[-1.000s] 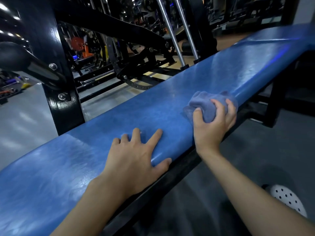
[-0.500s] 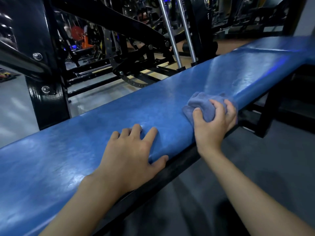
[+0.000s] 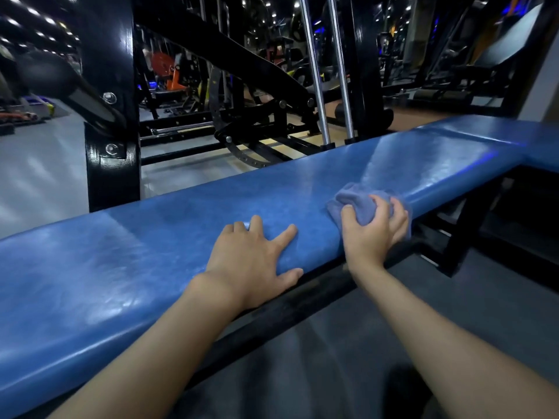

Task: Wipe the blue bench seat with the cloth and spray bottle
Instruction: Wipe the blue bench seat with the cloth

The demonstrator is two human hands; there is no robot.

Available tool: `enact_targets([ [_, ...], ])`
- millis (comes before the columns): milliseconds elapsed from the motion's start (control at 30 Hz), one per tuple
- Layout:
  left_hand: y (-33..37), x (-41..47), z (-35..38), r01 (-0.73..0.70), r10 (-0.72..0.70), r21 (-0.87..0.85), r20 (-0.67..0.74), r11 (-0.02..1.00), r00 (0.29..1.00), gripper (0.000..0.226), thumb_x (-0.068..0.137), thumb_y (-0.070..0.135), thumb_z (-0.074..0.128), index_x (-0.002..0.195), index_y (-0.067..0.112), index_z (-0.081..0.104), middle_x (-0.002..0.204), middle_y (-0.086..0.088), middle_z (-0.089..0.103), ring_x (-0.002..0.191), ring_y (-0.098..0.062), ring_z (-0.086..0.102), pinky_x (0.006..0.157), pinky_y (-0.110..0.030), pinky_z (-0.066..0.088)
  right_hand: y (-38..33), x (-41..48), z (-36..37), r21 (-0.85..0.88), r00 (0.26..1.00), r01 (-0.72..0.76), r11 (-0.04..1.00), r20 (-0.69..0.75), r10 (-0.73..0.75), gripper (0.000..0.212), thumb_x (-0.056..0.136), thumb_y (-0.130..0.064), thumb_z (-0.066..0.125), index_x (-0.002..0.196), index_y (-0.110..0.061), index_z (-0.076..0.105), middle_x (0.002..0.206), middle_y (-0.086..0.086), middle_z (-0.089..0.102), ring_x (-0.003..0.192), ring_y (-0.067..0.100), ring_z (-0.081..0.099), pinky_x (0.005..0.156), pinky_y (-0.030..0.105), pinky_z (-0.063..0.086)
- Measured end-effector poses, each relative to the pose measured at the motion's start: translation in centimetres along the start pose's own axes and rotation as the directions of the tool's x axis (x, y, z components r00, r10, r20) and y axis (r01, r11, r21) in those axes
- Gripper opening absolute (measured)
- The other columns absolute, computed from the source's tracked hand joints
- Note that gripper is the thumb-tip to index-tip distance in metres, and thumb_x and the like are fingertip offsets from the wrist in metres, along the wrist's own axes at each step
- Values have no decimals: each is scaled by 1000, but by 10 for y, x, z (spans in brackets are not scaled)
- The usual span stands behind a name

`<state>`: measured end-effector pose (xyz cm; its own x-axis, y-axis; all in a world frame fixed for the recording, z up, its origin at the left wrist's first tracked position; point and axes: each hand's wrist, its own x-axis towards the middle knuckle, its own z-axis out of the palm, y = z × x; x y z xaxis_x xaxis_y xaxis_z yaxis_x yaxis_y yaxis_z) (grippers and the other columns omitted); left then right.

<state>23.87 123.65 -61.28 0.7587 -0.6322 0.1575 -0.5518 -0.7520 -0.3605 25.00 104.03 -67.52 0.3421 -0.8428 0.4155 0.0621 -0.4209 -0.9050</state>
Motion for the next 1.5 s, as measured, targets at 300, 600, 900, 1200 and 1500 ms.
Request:
enact_targets([
  [300,4,14,-9,-9,9,8,6,1000,1000,78,83,81,21,150,42,13,118,-13,48,94,-32,54,71,-37,36,-3,-43,3,-9,998,45,999,47,-45,68,73,-52,56,132,-19,48,157,7,15,144,28,7,117,50,15],
  [600,32,48,1,-76,63,-104,-125,992,990,75,75,76,23,136,35,38,114,-3,57,96,-31,56,81,-41,44,25,33,-6,-36,986,124,992,-103,-127,55,75,-44,52,115,-8,63,141,14,47,138,37,30,114,29,13],
  [900,39,50,3,-28,3,-120,-203,992,979,67,73,73,40,115,26,60,87,-5,62,70,-31,58,65,-42,50,39,17,-13,31,953,301,953,15,-301,50,80,-41,55,118,-9,61,142,15,42,139,35,25,116,41,16],
  [1200,65,67,-9,71,-73,-23,-164,997,984,72,68,75,39,112,23,63,71,-12,51,53,-31,48,55,-34,31,38,27,-11,48,974,227,973,-13,-226,49,79,-37,55,119,-7,61,146,17,40,144,36,20,117,51,17],
  [1500,73,90,-19,-36,29,-63,-114,997,993,61,72,74,42,97,20,56,81,1,58,66,-28,53,62,-39,47,68,108,-24,3,978,200,980,-67,-199,45,76,-37,54,109,-8,65,136,11,53,140,32,32,112,58,22],
])
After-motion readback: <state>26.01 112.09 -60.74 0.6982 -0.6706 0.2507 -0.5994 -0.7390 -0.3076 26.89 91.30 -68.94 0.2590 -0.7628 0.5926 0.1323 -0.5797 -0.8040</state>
